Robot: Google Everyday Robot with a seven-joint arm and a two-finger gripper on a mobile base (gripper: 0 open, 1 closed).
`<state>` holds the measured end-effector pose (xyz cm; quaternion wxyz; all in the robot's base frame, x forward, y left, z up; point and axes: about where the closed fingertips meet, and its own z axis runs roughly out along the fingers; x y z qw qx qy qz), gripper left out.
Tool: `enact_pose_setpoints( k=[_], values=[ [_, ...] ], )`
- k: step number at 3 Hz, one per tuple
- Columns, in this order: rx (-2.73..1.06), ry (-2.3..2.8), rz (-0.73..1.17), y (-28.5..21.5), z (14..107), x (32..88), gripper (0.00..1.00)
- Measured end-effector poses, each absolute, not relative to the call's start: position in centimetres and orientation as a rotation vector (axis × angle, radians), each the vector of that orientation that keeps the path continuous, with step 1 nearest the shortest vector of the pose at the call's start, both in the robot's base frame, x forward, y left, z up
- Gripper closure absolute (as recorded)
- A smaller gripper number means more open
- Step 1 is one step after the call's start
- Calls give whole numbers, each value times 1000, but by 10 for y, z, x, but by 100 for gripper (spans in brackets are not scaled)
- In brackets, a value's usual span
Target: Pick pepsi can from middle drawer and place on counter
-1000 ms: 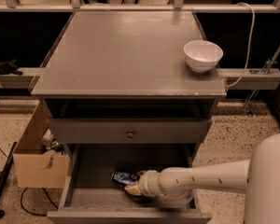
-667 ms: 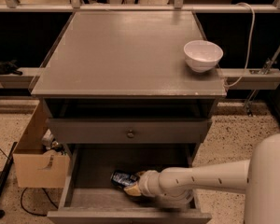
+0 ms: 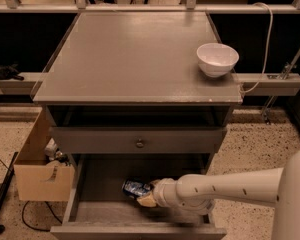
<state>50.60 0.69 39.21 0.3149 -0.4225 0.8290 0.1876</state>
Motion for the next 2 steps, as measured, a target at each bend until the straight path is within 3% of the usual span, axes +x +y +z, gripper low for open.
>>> enact_pose_setpoints(
  k=[2],
  values=[
    [-1104, 2164, 456, -51, 471, 498, 100]
  ],
)
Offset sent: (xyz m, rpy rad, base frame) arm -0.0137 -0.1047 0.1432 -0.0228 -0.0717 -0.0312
